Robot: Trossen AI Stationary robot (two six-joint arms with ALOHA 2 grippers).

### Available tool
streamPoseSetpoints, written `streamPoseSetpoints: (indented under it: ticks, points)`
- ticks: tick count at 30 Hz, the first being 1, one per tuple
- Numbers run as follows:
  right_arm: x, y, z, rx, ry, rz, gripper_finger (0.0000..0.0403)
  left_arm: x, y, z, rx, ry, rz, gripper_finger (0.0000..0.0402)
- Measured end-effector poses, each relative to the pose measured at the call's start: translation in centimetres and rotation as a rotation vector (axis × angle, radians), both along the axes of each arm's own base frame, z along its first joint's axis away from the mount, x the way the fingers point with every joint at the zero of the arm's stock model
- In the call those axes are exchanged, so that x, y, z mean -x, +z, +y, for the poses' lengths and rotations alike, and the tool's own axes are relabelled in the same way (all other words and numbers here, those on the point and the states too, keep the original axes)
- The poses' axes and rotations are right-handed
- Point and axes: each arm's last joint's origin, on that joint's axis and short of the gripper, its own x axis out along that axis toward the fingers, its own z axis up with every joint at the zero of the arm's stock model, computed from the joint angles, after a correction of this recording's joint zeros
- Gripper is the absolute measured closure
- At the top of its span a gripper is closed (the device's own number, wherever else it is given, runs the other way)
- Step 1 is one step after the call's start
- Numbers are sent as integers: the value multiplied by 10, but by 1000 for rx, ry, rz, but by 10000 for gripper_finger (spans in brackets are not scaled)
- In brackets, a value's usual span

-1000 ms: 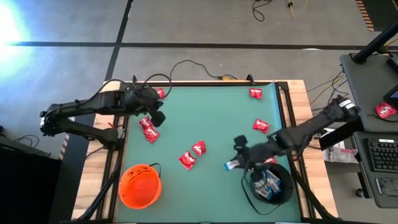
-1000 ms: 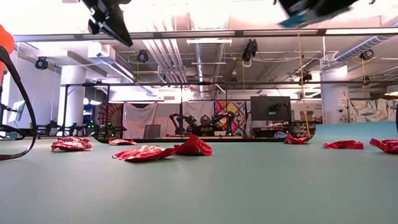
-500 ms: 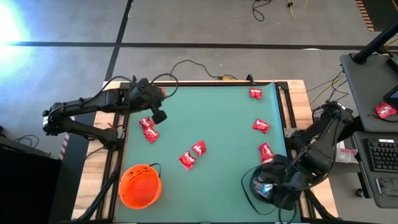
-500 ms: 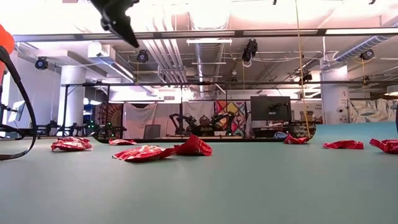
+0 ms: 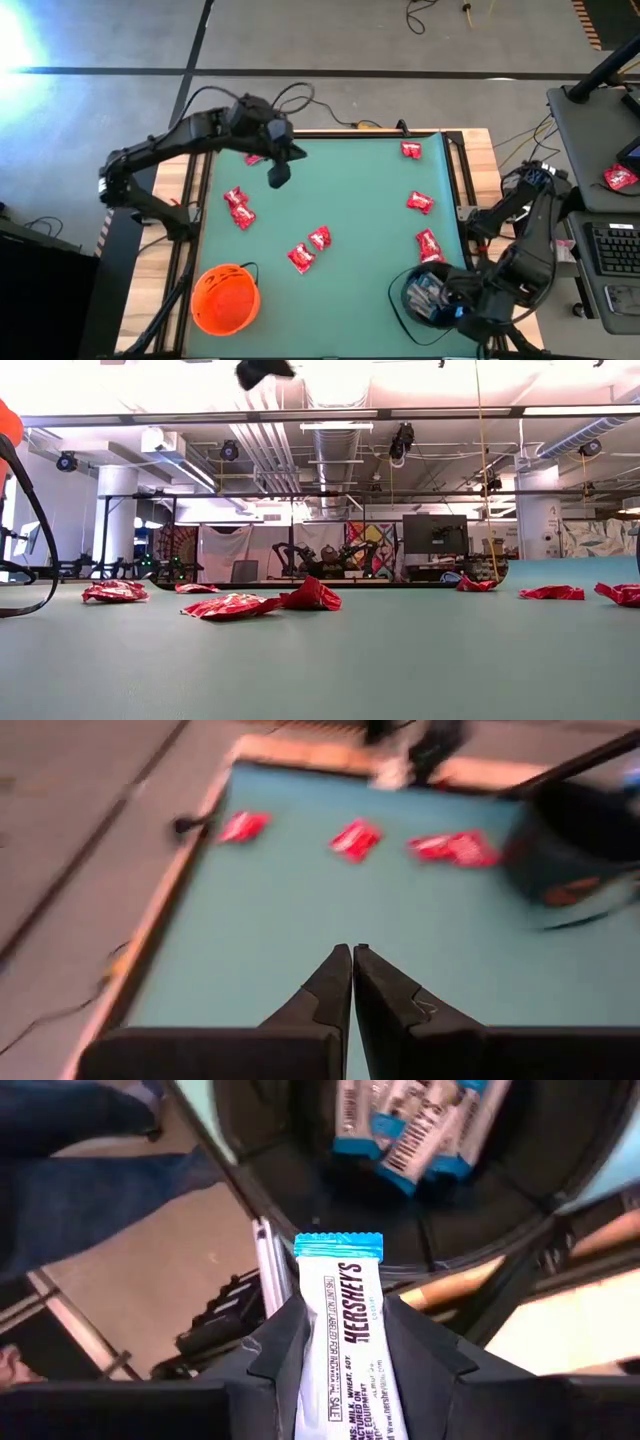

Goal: Sort candy by brand, put in halloween buckets
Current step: Put the white chocolate into the black bucket

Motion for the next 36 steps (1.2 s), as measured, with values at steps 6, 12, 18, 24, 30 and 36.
streamPoseSetpoints:
  ticks: [6,12,18,24,30,36]
  points:
    - [2,-12,-4,39,-55,38,296,-27,-12,-11,264,-344,60,402]
    - [6,-24,-3,21,-108,187,287,-41,-53,-38,185,-317,246,390]
    - [1,-43,-10,82,-136,205,294,-39,-103,-91,180,-346,416,327]
    - [-18,-64,-26,122,-135,170,290,-31,-149,-144,155,-202,449,257]
    - [-26,-101,-31,108,-117,143,273,-32,-179,-166,275,10,433,223]
    - [-23,-112,-33,118,-122,157,203,-39,-205,-164,347,164,510,211]
